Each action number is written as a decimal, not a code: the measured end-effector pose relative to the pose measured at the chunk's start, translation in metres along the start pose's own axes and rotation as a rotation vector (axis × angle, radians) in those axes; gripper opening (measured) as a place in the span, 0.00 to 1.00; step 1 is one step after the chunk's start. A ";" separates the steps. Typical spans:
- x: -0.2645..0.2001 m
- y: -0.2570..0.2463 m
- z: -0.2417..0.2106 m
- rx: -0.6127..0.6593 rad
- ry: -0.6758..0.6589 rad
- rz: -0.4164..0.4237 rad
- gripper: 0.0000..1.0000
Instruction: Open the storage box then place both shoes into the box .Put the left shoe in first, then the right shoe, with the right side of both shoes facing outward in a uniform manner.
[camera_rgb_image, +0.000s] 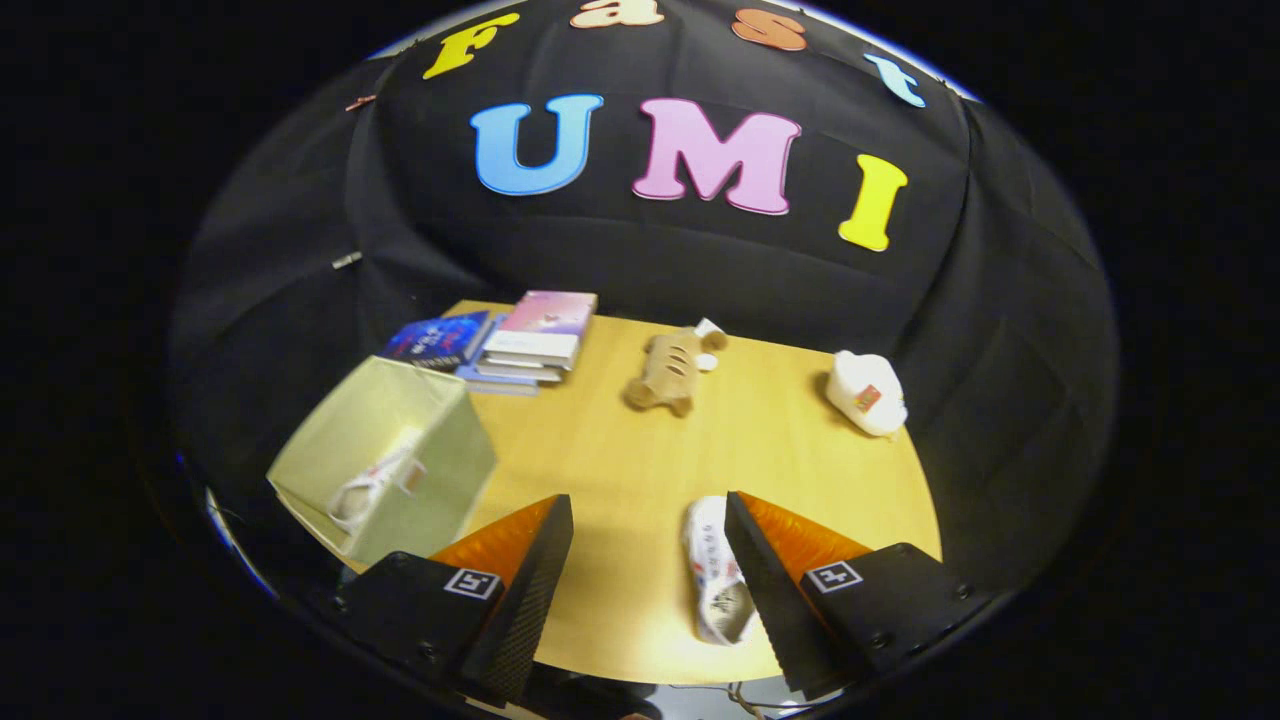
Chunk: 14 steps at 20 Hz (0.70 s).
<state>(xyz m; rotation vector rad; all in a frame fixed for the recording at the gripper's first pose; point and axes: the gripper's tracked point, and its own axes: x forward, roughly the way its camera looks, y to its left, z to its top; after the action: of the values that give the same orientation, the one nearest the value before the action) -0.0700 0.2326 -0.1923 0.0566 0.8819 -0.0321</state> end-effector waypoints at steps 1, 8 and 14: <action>0.006 -0.022 -0.021 -0.028 0.030 -0.031 0.93; 0.052 -0.087 -0.135 -0.037 0.249 -0.062 0.90; 0.102 -0.080 -0.165 -0.037 0.323 -0.029 0.89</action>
<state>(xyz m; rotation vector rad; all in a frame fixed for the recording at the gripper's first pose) -0.1364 0.1623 -0.3782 0.0137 1.2059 -0.0342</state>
